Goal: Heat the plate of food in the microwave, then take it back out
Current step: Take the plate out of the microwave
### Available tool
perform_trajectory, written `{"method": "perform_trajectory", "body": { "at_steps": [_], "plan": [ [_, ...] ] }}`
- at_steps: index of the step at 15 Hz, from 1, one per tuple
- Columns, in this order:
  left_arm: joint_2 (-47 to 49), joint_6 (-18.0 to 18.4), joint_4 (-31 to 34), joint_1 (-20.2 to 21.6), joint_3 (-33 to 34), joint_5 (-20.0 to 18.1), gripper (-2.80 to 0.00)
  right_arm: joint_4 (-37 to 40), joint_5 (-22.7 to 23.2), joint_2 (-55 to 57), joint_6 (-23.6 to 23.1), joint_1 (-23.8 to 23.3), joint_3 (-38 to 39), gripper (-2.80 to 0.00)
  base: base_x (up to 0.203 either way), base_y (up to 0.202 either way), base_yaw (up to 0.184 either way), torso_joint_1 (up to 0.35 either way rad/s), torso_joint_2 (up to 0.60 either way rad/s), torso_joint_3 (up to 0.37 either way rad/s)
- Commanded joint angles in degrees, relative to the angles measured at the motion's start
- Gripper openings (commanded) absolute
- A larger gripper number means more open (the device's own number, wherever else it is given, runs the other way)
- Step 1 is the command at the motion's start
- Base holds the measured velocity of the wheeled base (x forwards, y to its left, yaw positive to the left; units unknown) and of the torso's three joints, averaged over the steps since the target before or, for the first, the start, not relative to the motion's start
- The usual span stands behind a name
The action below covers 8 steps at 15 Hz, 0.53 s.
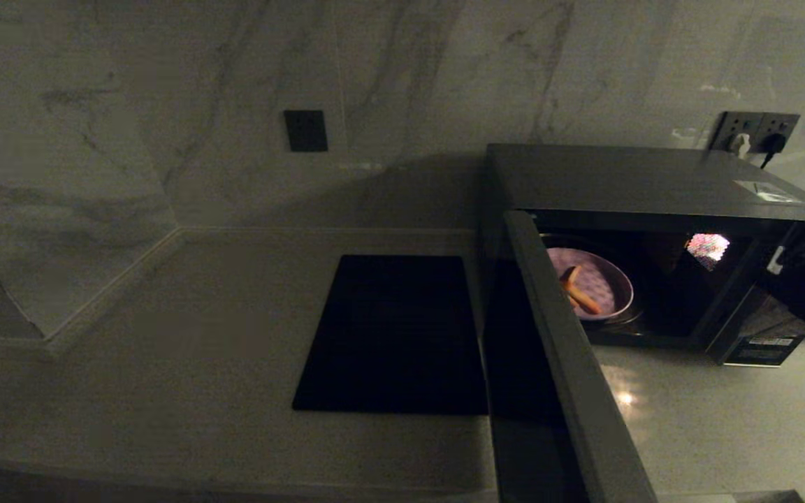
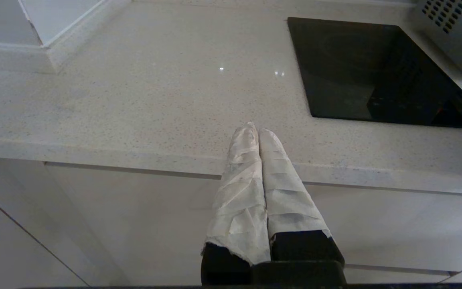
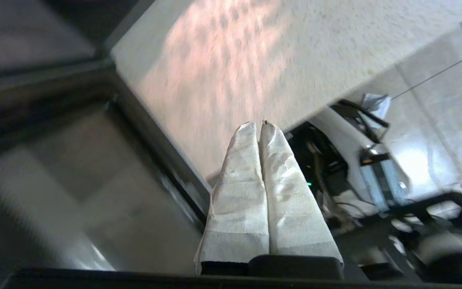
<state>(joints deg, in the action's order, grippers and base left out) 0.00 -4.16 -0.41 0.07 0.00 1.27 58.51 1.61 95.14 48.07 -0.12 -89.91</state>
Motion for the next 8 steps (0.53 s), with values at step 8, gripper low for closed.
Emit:
{"method": "perform_trajectory", "body": {
  "at_steps": [8],
  "plan": [
    [0.0,-0.06,-0.02,0.06,0.0,0.04,-2.8,-16.11,5.47,4.63,3.07,-0.57,7.23,-2.8,0.0,0.0,0.0,0.0,0.0,0.0]
  ]
}}
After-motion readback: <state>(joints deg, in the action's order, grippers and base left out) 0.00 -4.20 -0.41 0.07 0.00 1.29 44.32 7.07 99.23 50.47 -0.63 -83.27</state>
